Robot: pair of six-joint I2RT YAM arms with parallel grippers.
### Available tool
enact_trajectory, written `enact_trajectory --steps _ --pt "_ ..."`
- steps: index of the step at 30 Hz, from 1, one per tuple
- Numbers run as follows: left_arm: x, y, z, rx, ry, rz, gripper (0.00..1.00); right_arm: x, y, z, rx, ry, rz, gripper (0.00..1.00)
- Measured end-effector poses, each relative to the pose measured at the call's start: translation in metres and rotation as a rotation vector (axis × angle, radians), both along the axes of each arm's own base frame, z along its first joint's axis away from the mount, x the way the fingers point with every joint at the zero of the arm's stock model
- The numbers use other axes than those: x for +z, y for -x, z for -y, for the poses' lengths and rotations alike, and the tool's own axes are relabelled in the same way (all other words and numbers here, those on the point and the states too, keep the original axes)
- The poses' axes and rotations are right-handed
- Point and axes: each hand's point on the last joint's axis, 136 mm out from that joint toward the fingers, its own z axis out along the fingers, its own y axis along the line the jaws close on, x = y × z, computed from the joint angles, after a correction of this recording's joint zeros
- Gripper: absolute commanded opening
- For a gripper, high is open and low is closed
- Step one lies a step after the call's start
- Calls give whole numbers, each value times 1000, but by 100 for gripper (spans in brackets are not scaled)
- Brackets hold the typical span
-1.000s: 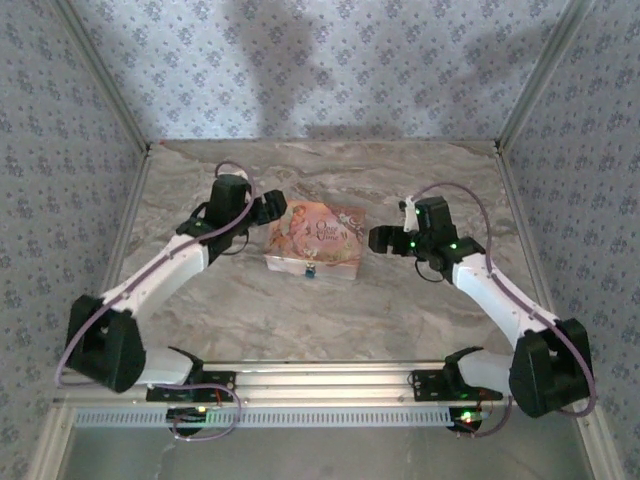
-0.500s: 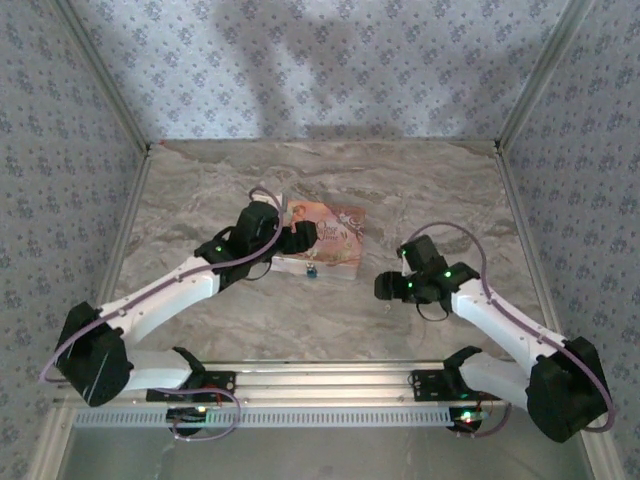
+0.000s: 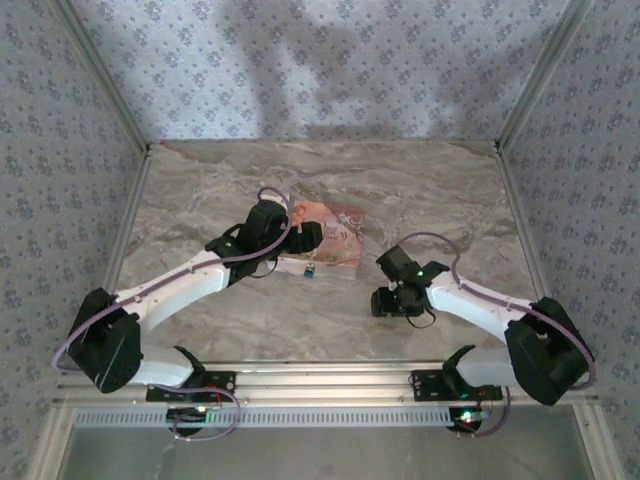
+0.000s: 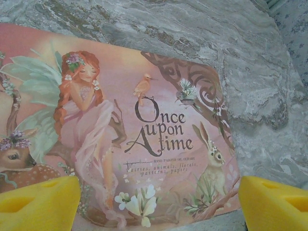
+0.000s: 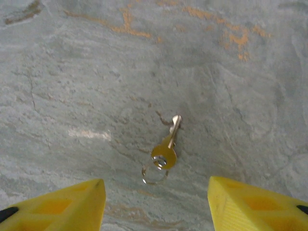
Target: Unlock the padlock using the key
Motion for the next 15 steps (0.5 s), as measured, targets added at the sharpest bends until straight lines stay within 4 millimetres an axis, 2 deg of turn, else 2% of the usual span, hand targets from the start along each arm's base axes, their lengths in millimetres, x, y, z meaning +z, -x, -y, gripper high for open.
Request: enact_trajectory --steps 9,15 --pt "1 0 0 1 0 2 86 -7 -6 -4 12 34 -5 51" --pt "1 0 0 1 0 2 86 -7 -6 -3 12 40 -3 43"
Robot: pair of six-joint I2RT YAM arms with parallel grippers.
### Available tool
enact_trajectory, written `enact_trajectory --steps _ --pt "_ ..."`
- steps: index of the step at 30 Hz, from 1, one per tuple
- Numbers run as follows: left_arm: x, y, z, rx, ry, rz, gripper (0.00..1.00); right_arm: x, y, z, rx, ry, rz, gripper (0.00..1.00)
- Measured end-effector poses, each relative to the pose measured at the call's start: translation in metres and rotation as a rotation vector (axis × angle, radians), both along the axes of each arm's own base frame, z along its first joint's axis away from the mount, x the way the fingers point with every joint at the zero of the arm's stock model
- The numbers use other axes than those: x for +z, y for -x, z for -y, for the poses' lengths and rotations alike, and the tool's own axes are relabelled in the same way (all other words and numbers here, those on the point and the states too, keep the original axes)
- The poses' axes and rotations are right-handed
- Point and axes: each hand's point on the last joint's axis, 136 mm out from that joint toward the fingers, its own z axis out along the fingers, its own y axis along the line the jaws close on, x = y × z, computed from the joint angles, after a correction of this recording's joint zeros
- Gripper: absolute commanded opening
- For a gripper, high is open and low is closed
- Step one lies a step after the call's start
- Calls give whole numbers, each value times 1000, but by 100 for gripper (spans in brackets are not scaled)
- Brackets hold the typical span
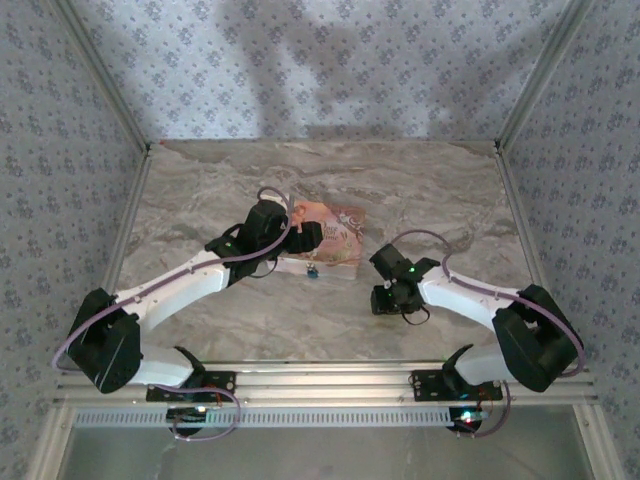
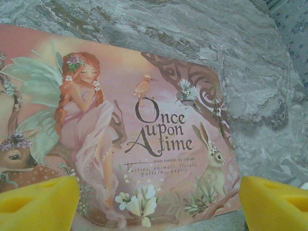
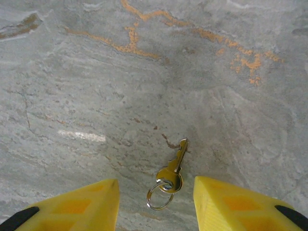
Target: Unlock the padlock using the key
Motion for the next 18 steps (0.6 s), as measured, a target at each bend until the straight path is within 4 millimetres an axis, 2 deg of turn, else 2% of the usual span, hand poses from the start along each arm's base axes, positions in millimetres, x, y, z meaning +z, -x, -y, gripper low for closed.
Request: enact_trajectory --steps 10,18 --pt "0 0 0 1 -1 0 87 0 0 0 -1 3 1 32" --pt "0 0 -1 3 -4 0 87 0 0 1 0 7 4 32"
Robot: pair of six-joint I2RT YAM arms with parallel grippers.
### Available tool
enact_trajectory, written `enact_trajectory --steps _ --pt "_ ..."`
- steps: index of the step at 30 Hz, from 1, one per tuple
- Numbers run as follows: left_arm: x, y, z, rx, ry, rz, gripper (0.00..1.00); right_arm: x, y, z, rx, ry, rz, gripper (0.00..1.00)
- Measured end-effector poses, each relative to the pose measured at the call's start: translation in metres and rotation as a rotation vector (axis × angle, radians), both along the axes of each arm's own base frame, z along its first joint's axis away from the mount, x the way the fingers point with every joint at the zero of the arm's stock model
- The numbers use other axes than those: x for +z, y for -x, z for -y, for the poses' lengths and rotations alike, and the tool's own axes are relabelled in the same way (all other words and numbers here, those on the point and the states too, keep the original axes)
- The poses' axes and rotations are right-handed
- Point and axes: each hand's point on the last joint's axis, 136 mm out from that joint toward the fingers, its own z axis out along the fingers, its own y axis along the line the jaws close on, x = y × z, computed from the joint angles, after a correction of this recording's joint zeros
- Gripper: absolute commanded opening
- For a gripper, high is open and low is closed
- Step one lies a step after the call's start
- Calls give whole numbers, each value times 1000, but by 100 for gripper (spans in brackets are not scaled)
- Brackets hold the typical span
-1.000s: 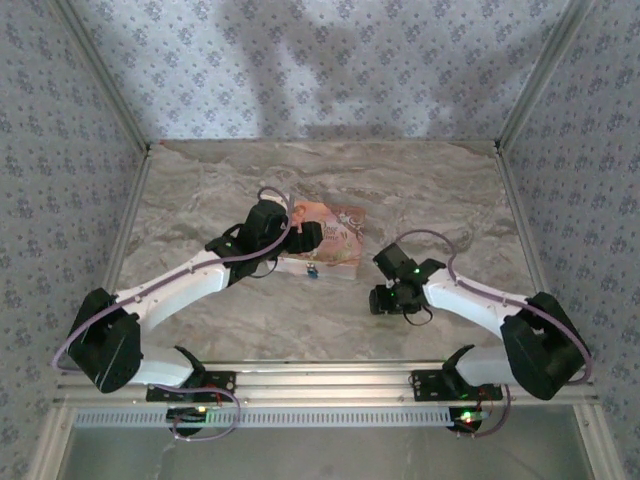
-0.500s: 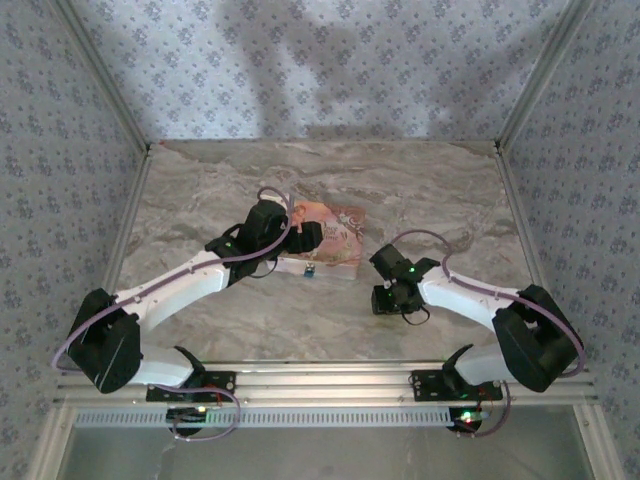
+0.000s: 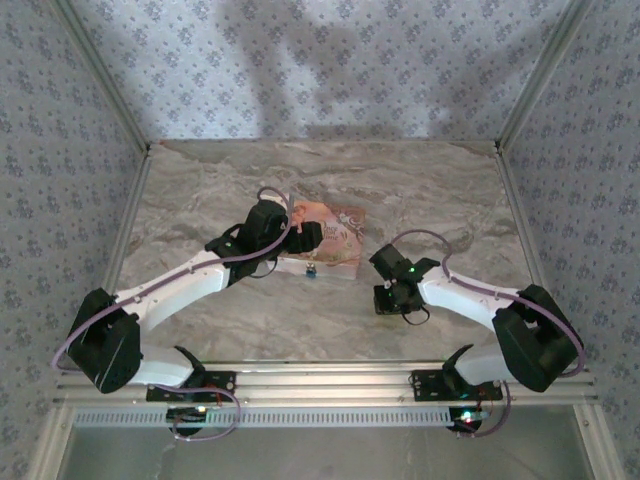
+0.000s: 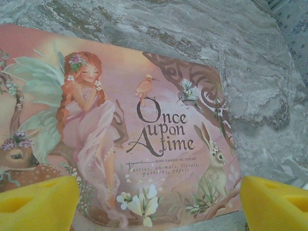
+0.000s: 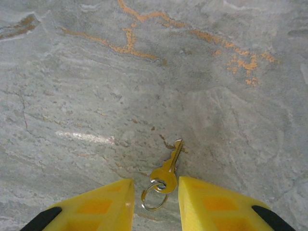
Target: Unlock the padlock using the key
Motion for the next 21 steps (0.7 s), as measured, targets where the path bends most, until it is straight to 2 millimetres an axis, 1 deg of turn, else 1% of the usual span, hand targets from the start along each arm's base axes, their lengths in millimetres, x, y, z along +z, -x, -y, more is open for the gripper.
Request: enact_trajectory --steps 9,14,21 --pt "1 0 0 0 0 0 87 -2 0 3 -7 15 1 32" --pt "7 -2 2 0 8 10 87 -5 1 5 -7 24 -8 32" --pt "10 -3 2 0 12 14 87 -5 1 8 -12 41 -3 21"
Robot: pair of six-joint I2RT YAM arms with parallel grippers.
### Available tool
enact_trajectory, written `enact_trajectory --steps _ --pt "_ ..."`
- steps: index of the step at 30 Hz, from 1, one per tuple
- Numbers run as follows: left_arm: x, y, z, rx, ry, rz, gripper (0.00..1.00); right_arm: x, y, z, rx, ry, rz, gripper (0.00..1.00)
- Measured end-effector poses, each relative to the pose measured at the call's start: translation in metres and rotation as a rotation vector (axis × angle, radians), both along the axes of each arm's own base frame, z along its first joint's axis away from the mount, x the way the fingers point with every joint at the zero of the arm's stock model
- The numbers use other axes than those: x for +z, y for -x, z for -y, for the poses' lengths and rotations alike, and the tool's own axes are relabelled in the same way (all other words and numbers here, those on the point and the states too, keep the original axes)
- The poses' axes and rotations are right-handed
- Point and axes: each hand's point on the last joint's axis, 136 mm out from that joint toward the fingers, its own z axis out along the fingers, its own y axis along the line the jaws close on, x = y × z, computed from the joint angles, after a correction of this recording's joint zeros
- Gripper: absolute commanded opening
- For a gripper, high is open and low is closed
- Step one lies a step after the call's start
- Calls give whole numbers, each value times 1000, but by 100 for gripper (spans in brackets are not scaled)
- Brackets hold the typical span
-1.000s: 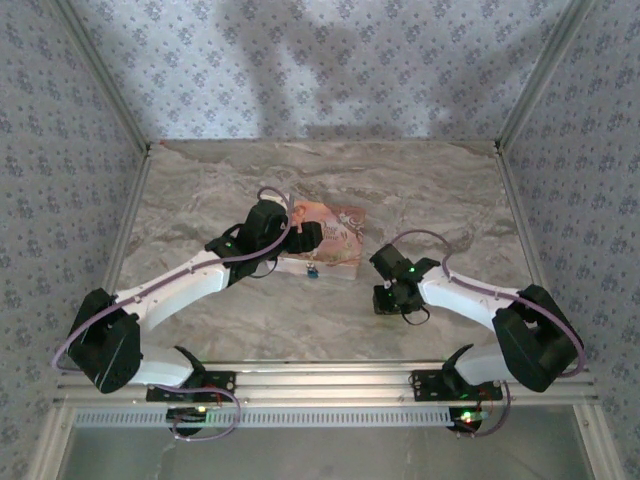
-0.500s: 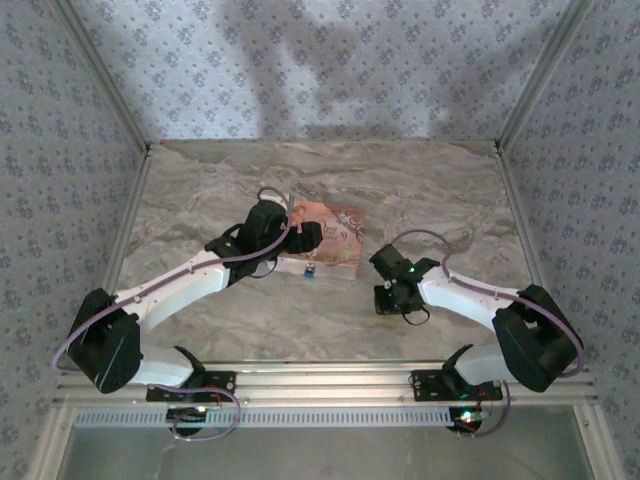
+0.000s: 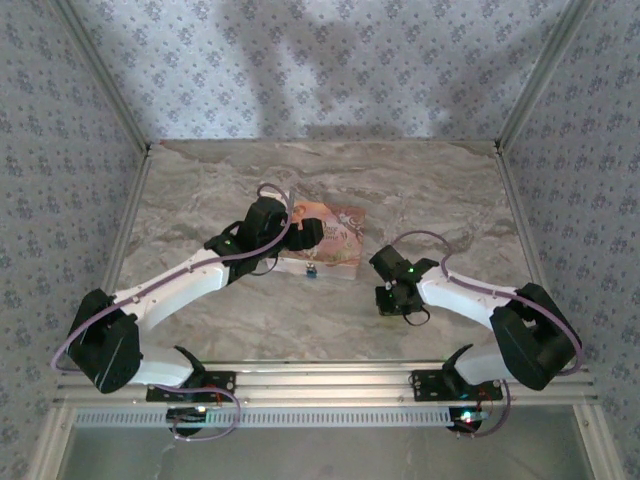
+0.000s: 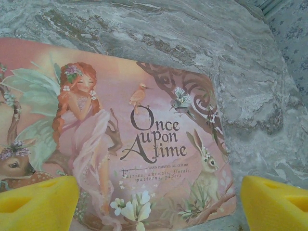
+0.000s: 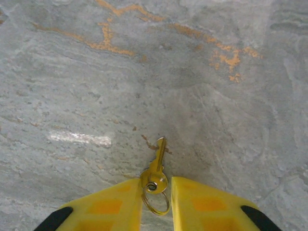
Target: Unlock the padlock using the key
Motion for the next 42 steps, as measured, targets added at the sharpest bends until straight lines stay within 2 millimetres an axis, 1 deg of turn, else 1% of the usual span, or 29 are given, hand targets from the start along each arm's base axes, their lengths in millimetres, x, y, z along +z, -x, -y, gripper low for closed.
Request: enact_trajectory --steps 15,21,26,28,31,34,37,39,42 --pt "0 0 0 -1 -5 -2 87 4 0 1 -7 -10 16 4" --pt "-1 1 -1 -2 -6 -5 88 7 2 1 -8 -33 28 0" --pt "7 3 -1 -6 12 3 88 17 -4 -4 -22 -127 91 0" --pt "13 5 1 -15 34 8 87 25 -10 -8 -29 -184 137 0" --pt "22 7 7 -39 76 15 85 44 -22 -16 -36 -282 230 0" --pt "31 10 16 -76 124 19 83 71 -35 -25 -39 -384 343 0" --pt "47 13 31 -130 174 37 81 106 -49 -33 -40 -485 468 0" --pt "60 18 46 -181 198 62 80 129 -58 -37 -42 -547 550 0" --pt "78 27 70 -257 228 102 75 153 -67 -41 -55 -608 621 0"
